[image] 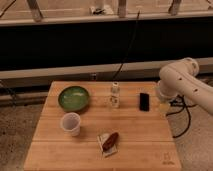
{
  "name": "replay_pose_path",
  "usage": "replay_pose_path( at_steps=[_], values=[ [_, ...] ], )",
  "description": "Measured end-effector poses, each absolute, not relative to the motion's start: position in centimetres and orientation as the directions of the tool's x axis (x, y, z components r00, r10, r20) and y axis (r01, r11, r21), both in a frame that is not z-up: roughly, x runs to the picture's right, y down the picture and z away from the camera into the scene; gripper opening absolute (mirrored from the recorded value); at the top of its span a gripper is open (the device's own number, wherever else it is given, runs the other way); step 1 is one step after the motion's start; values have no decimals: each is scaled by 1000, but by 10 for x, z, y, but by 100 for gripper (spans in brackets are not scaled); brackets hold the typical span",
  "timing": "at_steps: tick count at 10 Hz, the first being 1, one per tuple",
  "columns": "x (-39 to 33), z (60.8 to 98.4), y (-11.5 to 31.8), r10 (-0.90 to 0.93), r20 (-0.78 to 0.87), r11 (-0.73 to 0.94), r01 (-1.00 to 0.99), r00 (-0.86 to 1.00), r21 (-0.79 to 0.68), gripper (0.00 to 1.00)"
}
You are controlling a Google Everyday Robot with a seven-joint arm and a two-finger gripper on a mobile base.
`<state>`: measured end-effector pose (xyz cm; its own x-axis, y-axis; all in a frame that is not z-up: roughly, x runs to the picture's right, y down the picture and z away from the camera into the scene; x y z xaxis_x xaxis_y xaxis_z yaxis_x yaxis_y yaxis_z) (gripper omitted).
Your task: Knock the bottle over
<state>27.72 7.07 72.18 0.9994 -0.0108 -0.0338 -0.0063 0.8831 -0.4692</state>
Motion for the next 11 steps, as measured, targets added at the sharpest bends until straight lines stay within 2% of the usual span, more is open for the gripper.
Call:
replay_pose_path(
  at_steps=[11],
  values=[
    [270,745,51,-44,-4,894,38,999,-447,80]
  ],
)
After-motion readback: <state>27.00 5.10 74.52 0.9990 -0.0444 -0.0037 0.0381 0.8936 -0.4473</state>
